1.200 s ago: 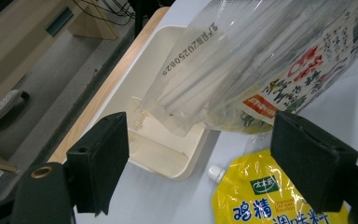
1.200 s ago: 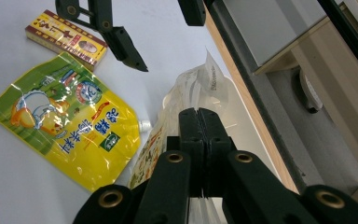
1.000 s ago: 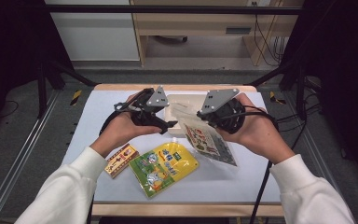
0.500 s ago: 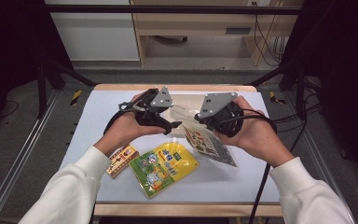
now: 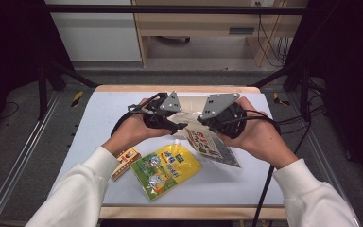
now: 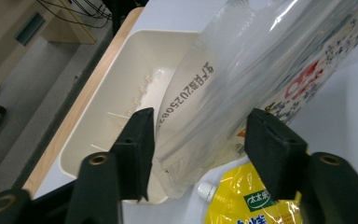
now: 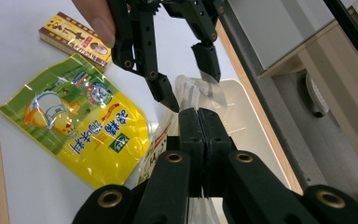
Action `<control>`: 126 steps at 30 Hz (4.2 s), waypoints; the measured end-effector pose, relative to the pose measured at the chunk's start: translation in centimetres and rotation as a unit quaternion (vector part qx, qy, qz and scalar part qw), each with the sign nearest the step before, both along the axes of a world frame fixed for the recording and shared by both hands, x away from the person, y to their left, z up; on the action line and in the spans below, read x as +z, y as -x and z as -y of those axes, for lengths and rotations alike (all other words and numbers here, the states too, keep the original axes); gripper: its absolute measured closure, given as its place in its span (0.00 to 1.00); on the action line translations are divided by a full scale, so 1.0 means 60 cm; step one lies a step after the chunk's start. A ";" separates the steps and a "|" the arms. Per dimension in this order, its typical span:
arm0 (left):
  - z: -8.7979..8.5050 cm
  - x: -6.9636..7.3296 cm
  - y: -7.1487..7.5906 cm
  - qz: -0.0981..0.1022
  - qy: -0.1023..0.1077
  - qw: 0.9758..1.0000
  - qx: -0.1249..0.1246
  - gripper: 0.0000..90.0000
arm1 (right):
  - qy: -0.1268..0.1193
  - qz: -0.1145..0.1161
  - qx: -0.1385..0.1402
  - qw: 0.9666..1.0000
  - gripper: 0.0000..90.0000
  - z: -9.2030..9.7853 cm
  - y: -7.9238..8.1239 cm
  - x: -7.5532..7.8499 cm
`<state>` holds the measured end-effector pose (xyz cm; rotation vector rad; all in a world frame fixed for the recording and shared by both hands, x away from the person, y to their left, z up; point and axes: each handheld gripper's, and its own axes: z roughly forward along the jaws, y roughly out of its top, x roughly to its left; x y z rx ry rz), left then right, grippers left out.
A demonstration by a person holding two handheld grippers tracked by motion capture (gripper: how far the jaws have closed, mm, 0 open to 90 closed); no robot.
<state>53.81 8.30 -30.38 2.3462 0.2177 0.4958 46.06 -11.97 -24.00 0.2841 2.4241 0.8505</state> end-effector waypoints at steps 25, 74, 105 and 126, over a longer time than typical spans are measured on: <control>0.006 -0.001 0.015 0.010 -0.031 0.998 -0.045 0.84 | 0.059 -0.033 -0.028 0.997 0.78 -0.006 -0.017 -0.004; -0.197 -0.080 0.033 -0.066 0.048 0.982 0.168 0.14 | -0.143 -0.077 -0.113 0.980 0.98 0.155 -0.019 0.024; -0.320 -0.212 0.137 -0.049 0.102 0.953 0.282 0.07 | -0.230 -0.020 -0.150 0.961 0.98 0.145 -0.102 0.065; -0.337 -0.211 0.161 -0.040 0.132 0.945 0.295 0.07 | -0.283 -0.048 -0.186 0.940 0.99 0.165 -0.224 -0.004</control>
